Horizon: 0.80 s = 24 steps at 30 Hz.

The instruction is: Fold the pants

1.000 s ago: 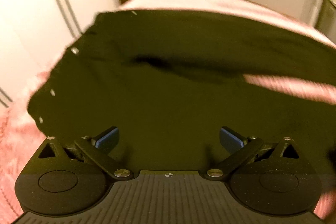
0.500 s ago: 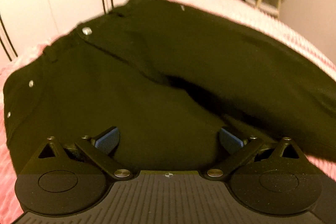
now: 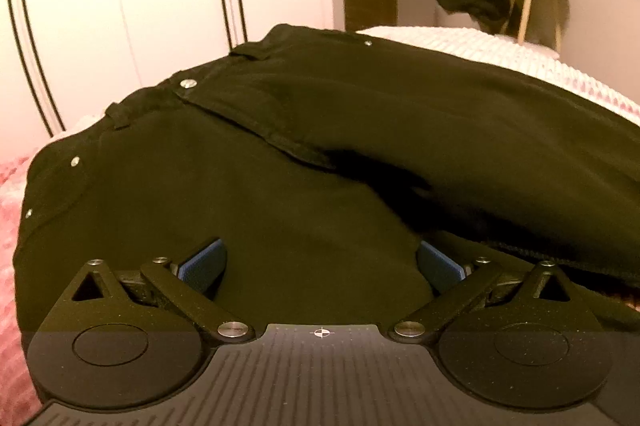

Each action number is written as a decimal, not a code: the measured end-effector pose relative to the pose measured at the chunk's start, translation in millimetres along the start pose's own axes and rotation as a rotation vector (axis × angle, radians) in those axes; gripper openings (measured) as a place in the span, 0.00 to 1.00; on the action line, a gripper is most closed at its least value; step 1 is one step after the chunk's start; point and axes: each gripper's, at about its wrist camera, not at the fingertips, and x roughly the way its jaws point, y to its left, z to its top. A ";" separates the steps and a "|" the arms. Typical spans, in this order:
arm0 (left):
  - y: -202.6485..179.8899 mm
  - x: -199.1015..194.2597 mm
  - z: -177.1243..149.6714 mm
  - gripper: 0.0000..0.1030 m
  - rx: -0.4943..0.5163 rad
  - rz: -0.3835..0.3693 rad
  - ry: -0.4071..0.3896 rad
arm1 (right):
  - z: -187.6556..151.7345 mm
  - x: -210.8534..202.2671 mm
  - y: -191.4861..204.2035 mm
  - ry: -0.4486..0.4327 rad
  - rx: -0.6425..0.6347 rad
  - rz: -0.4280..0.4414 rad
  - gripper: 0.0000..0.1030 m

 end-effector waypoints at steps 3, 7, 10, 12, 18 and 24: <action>-0.4 3.4 -0.6 1.00 -0.003 0.003 -0.007 | 7.5 13.1 1.8 -0.005 0.035 -0.058 0.65; 1.4 7.4 2.1 1.00 -0.012 -0.001 -0.003 | 5.0 21.5 7.0 -0.045 0.001 -0.140 0.49; 2.4 8.0 3.4 1.00 -0.013 -0.004 -0.002 | -4.2 17.1 7.0 -0.079 -0.064 -0.145 0.39; 3.2 8.8 3.3 1.00 -0.014 -0.007 -0.005 | -9.3 11.2 -0.2 -0.088 -0.077 -0.092 0.21; 13.5 7.4 7.9 1.00 -0.049 -0.054 0.001 | -51.5 -56.2 -40.9 -0.187 -0.159 0.096 0.04; 30.5 2.7 19.6 1.00 -0.152 -0.129 0.019 | -146.0 -116.2 -143.9 -0.220 -0.182 0.248 0.04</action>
